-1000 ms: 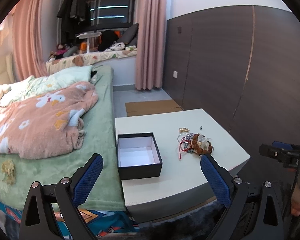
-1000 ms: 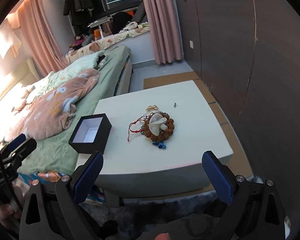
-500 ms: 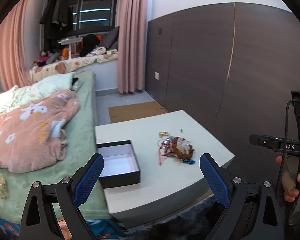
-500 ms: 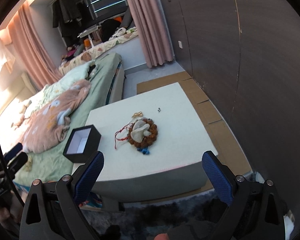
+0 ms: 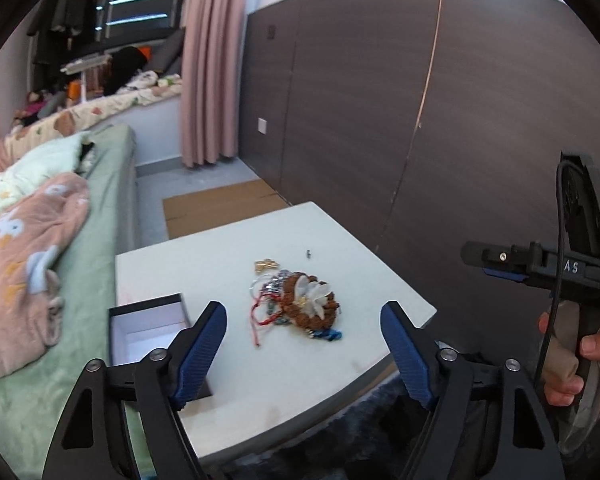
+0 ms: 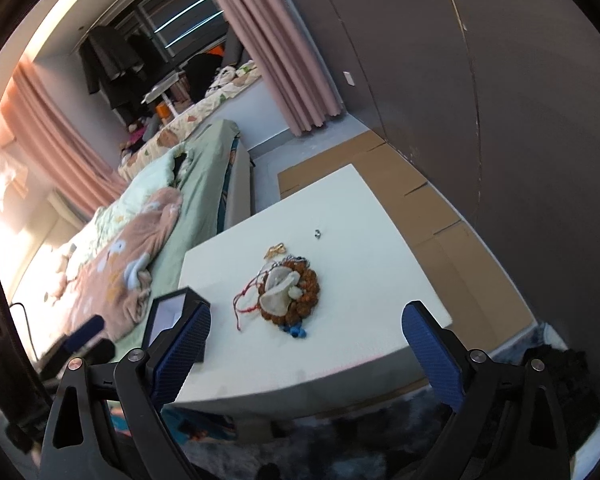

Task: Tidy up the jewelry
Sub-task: 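Reach the left gripper into the jewelry pile and grasp the white cloth pouch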

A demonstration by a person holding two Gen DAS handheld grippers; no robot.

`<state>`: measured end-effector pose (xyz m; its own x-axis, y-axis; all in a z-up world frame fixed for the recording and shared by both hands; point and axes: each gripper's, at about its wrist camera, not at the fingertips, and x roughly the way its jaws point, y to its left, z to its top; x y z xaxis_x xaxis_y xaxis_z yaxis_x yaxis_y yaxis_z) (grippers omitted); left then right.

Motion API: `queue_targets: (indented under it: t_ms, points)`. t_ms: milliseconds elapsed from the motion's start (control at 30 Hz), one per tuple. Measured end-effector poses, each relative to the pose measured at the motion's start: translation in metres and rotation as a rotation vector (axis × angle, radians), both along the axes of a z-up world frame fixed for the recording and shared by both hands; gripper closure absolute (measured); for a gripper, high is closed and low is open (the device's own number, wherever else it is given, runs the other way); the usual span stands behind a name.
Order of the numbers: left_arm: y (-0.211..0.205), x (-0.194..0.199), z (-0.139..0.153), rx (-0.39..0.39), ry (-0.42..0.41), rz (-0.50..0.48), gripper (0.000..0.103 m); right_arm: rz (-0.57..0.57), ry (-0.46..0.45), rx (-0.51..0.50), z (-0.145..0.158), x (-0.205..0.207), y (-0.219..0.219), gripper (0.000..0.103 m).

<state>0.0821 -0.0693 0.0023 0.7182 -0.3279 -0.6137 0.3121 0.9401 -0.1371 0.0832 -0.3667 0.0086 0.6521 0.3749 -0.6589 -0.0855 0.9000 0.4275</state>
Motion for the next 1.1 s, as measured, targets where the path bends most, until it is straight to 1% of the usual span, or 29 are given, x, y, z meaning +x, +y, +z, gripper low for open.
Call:
queue_targets:
  t_ms: [133, 200, 300, 367, 433, 467, 533, 600, 633, 667, 800, 833, 867, 900, 933, 1000, 1100]
  points:
    - [-0.014, 0.025, -0.010, 0.014, 0.039, -0.045, 0.030, -0.017, 0.003, 0.024, -0.004, 0.014, -0.005, 0.005]
    - [-0.022, 0.038, -0.017, 0.028, 0.054, -0.077, 0.032, -0.030, 0.006, 0.032, -0.010, 0.019, -0.007, 0.005]
    - [-0.032, 0.056, -0.028, 0.047, 0.076, -0.114, 0.038, -0.058, 0.027, 0.051, -0.022, 0.028, -0.013, 0.005]
    - [-0.037, 0.066, -0.036, 0.051, 0.090, -0.132, 0.044, -0.078, 0.053, 0.036, -0.031, 0.034, -0.014, 0.005]
    - [-0.041, 0.075, -0.046, 0.053, 0.106, -0.148, 0.048, -0.084, 0.066, 0.014, -0.037, 0.038, -0.015, 0.005]
    - [-0.043, 0.080, -0.052, 0.054, 0.114, -0.158, 0.050, -0.082, 0.075, 0.011, -0.041, 0.040, -0.014, 0.005]
    - [-0.047, 0.087, -0.064, 0.045, 0.129, -0.169, 0.051, -0.067, 0.087, 0.050, -0.048, 0.043, -0.012, 0.005]
    - [-0.047, 0.096, -0.077, 0.009, 0.157, -0.170, 0.052, -0.067, 0.083, 0.060, -0.050, 0.047, -0.008, 0.005]
    - [-0.048, 0.101, -0.082, -0.004, 0.174, -0.168, 0.055, -0.071, 0.086, 0.063, -0.051, 0.050, -0.010, 0.005]
    - [-0.050, 0.106, -0.086, -0.005, 0.189, -0.163, 0.061, -0.079, 0.107, 0.071, -0.056, 0.055, -0.009, 0.005]
    - [-0.049, 0.127, -0.102, -0.022, 0.247, -0.124, 0.072, -0.094, 0.189, 0.103, -0.074, 0.074, -0.009, 0.005]
    - [-0.047, 0.131, -0.106, -0.030, 0.265, -0.123, 0.085, -0.097, 0.197, 0.102, -0.077, 0.077, -0.009, 0.005]
    - [-0.047, 0.134, -0.109, -0.034, 0.276, -0.124, 0.095, -0.105, 0.208, 0.095, -0.080, 0.081, -0.007, 0.005]
    - [-0.045, 0.137, -0.111, -0.041, 0.287, -0.126, 0.097, -0.109, 0.213, 0.088, -0.082, 0.084, -0.007, 0.005]
    - [-0.044, 0.138, -0.110, -0.044, 0.283, -0.128, 0.102, -0.111, 0.218, 0.081, -0.083, 0.087, -0.006, 0.005]
    - [-0.038, 0.139, -0.102, -0.065, 0.260, -0.119, 0.103, -0.105, 0.231, 0.067, -0.087, 0.093, 0.000, 0.005]
    - [-0.028, 0.143, -0.089, -0.120, 0.237, -0.111, 0.103, -0.072, 0.252, 0.088, -0.092, 0.101, 0.006, 0.007]
